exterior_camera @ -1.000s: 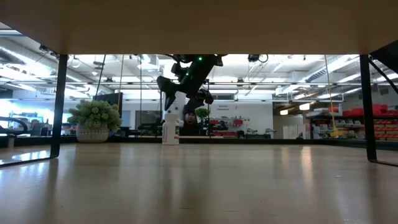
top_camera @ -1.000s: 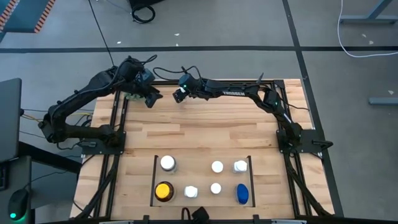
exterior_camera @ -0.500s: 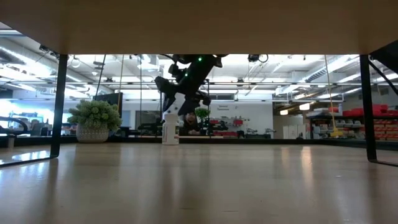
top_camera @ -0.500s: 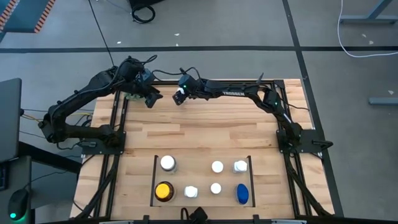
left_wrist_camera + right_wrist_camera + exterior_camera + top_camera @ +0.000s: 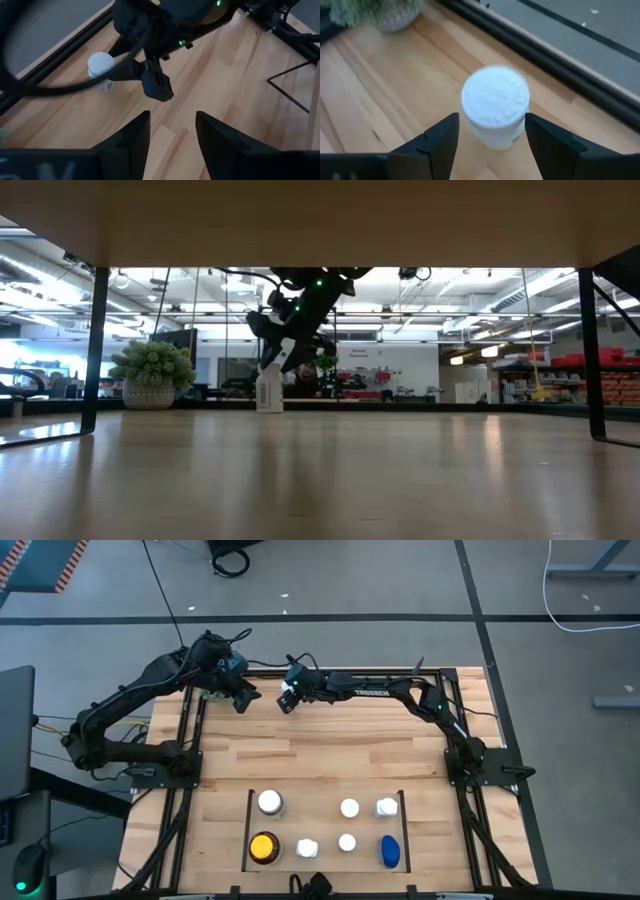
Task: Pick and place medicine bottles onto shelf by color
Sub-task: Put the white pill bottle on the shelf
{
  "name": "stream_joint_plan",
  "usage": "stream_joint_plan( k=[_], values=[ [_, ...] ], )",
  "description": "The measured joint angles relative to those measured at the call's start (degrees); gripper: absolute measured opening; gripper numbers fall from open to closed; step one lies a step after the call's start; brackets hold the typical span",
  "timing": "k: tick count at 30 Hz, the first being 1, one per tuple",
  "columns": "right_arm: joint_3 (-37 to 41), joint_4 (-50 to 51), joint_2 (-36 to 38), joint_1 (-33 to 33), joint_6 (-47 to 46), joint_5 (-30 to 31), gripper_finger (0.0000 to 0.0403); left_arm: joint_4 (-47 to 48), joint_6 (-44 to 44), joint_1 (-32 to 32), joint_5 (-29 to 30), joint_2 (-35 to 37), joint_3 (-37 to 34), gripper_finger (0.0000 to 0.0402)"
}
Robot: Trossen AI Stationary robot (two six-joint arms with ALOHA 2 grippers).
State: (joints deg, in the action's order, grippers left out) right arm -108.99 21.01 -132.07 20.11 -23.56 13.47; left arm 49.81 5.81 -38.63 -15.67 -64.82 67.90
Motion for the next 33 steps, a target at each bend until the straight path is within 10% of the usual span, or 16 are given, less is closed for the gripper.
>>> stream_joint_plan(
  k=[33],
  values=[
    [0.00,-4.15,0.09,-0.06,-2.40,2.58,0.0181,2.50,0.06,-0.02,-0.01,0.00,0.00,0.0164]
  ],
)
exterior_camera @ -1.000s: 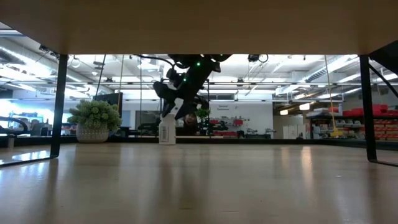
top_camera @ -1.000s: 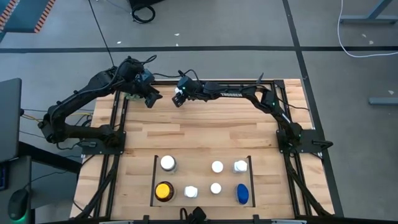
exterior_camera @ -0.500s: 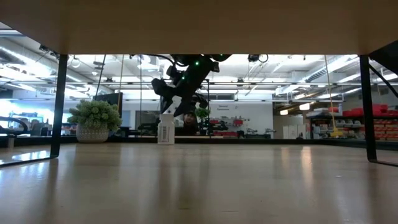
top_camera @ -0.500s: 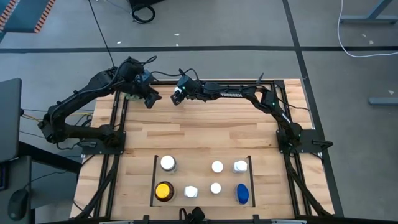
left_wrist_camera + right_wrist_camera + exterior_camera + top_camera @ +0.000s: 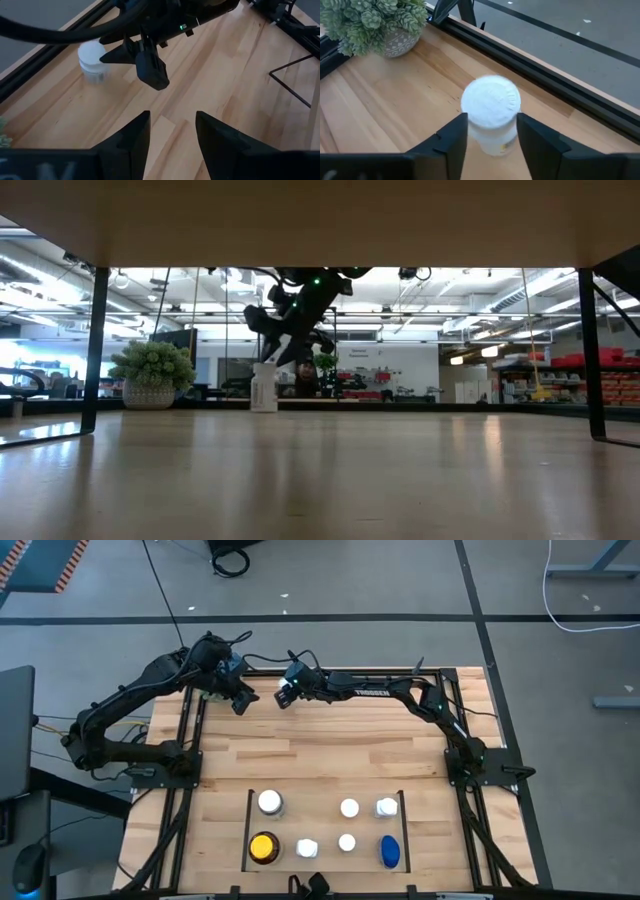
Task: Pick and place medicine bottles onto shelf by color
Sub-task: Put the white pill bottle on the shelf
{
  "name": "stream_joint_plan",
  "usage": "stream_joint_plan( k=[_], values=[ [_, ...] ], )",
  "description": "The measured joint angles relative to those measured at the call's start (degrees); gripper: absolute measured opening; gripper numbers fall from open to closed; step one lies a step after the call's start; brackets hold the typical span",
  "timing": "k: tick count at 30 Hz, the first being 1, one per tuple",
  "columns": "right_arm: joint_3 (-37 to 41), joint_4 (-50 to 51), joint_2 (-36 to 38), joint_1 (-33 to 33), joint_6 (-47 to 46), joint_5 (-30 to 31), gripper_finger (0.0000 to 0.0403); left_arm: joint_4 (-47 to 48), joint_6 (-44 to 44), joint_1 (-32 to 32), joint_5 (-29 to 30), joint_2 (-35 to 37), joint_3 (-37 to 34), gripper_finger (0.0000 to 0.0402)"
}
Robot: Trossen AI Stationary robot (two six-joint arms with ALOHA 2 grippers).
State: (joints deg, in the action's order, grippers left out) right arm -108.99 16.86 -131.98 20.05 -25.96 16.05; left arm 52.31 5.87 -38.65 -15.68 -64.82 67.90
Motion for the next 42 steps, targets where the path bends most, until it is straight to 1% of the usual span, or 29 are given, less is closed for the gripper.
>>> stream_joint_plan(
  k=[9,12,14,18,22,28,32,37,42],
  values=[
    [-0.02,0.13,0.00,-1.18,-0.61,0.00,0.0101,0.02,0.00,0.00,0.00,0.00,0.00,0.0164],
    [0.00,0.13,0.00,-1.56,0.01,-0.07,0.0094,0.02,0.00,0.00,0.00,0.02,0.00,0.0165],
    [0.00,0.12,0.00,-1.80,0.89,-1.06,0.0100,0.02,0.00,0.00,0.00,0.01,0.00,0.0164],
    [-0.02,0.11,0.00,-2.39,1.95,-4.61,0.0136,0.00,-0.41,0.00,0.00,0.02,0.00,0.0164],
    [-0.01,0.11,0.00,-3.26,1.71,-4.94,0.0192,0.00,-0.50,0.00,0.00,0.02,0.00,0.0165],
    [-0.02,-0.40,0.00,-3.85,-4.72,-1.56,0.0283,0.21,-0.57,0.00,0.00,0.02,0.00,0.0164],
    [-0.01,-2.73,0.00,-3.80,-7.27,2.08,0.0331,0.69,-1.53,0.02,-0.01,0.02,0.00,0.0165],
    [-0.02,-4.81,0.00,-3.80,-4.35,8.44,0.0367,1.64,-2.53,0.00,0.00,0.02,0.00,0.0165],
    [-0.02,-4.83,0.00,-3.80,-4.55,11.97,0.0379,2.16,-2.65,0.35,0.00,0.04,-0.02,0.0165]
  ],
)
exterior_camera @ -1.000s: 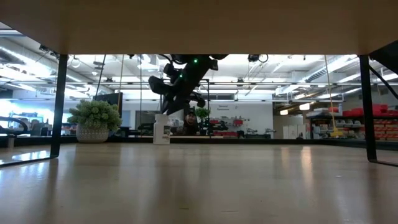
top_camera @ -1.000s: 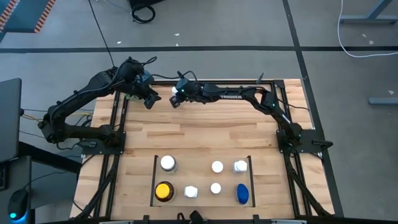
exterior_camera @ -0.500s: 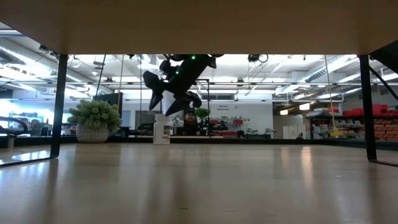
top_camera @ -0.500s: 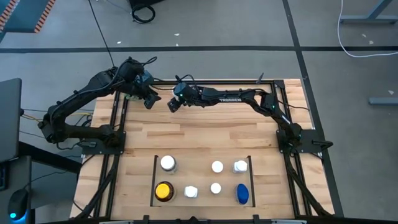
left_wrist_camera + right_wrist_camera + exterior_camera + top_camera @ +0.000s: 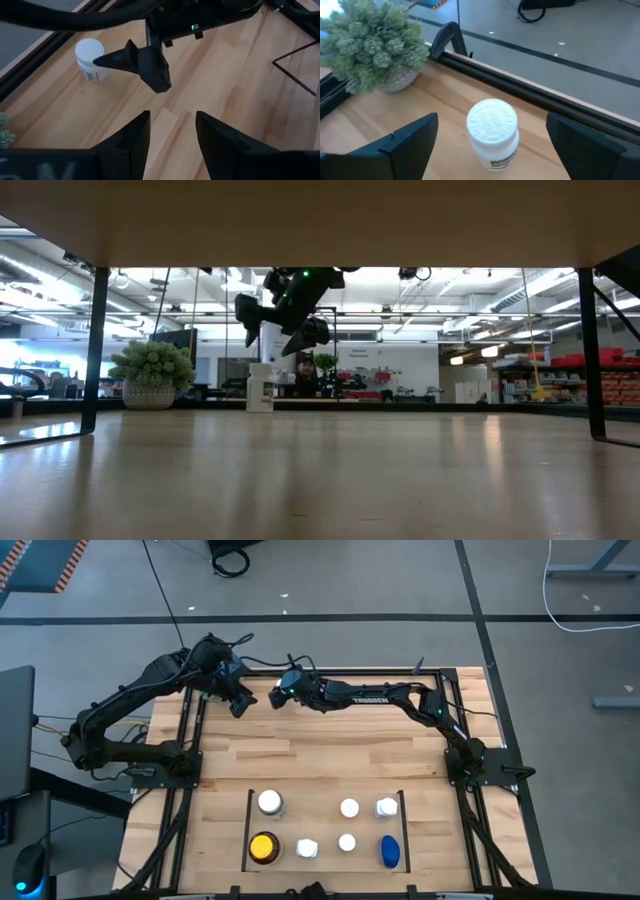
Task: Pick and place medicine bottles onto shelf by color
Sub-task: Put the white pill bottle on the shelf
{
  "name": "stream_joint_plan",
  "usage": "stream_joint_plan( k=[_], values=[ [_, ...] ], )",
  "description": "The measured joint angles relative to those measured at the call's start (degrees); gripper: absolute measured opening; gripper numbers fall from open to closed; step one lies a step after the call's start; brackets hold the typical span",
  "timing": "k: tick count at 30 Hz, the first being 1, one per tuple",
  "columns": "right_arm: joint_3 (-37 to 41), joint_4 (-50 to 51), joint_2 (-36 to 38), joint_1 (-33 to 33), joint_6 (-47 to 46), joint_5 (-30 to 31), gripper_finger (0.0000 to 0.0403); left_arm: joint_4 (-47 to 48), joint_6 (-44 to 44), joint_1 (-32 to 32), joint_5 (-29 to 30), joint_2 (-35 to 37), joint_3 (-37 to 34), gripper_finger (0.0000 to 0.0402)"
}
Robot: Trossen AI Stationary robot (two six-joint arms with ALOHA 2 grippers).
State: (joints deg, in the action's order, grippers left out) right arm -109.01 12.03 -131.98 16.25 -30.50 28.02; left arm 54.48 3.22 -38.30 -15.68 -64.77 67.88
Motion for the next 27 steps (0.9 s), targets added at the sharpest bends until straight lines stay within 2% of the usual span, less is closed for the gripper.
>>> stream_joint_plan(
  k=[9,15,27],
  values=[
    [0.14,-5.08,-3.54,0.08,0.53,-0.25,0.0381,0.36,0.35,2.70,-0.04,0.00,0.00,0.0165],
    [0.04,-7.20,-3.89,0.33,2.11,2.69,0.0381,1.31,1.37,4.37,-0.01,0.26,-0.02,0.0164],
    [0.04,-7.48,-4.00,0.72,2.62,0.52,0.0381,1.55,2.14,4.83,0.02,0.37,-0.02,0.0165]
  ],
)
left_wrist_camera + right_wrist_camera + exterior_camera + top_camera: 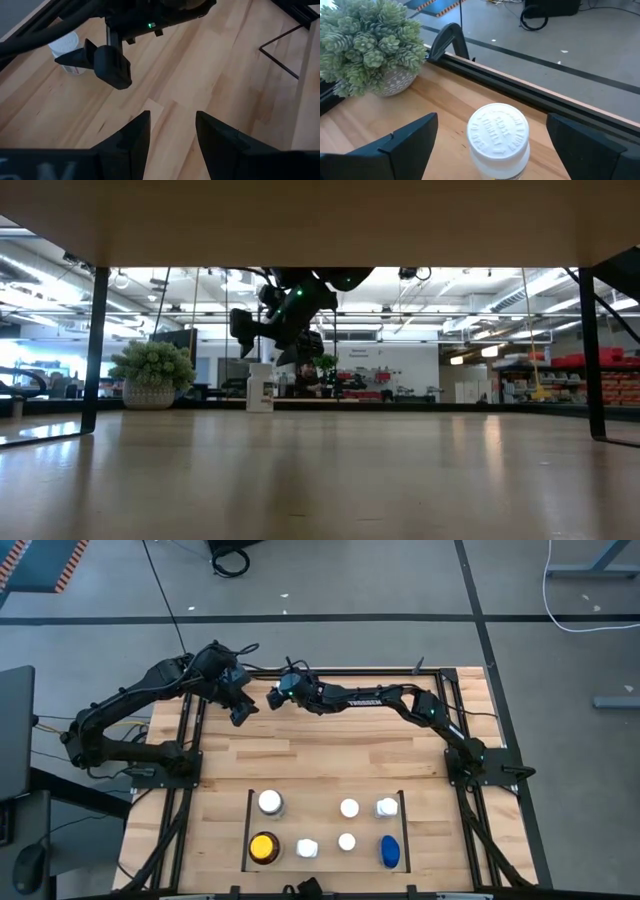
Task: Pick and place medicine bottles onto shelf by color
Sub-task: Put the white pill bottle on the shelf
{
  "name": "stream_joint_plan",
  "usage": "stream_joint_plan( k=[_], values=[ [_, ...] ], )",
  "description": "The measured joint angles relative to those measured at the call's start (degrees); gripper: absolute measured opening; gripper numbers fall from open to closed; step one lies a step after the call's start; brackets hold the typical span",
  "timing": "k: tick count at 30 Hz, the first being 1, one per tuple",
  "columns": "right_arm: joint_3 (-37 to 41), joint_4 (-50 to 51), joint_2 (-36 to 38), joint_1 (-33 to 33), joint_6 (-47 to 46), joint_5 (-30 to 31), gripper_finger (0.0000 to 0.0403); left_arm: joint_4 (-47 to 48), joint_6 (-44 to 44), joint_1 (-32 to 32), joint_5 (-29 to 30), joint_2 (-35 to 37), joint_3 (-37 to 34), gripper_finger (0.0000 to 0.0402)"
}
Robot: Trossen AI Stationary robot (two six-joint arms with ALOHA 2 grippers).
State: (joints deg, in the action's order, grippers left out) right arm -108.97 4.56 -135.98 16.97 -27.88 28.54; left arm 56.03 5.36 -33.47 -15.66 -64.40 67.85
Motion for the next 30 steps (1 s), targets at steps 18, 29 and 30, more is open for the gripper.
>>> stream_joint_plan(
  k=[18,29,30],
  values=[
    [-0.02,1.41,0.00,0.56,0.64,-1.56,0.0292,0.02,1.47,-0.02,0.02,-0.02,0.00,0.0164],
    [-0.02,1.62,0.00,1.01,0.77,-3.13,0.0236,0.02,1.49,-0.02,0.02,-0.02,0.00,0.0164],
    [-0.02,1.68,0.00,1.01,0.77,-3.19,0.0229,0.02,1.50,-0.02,0.02,-0.02,0.00,0.0165]
  ],
)
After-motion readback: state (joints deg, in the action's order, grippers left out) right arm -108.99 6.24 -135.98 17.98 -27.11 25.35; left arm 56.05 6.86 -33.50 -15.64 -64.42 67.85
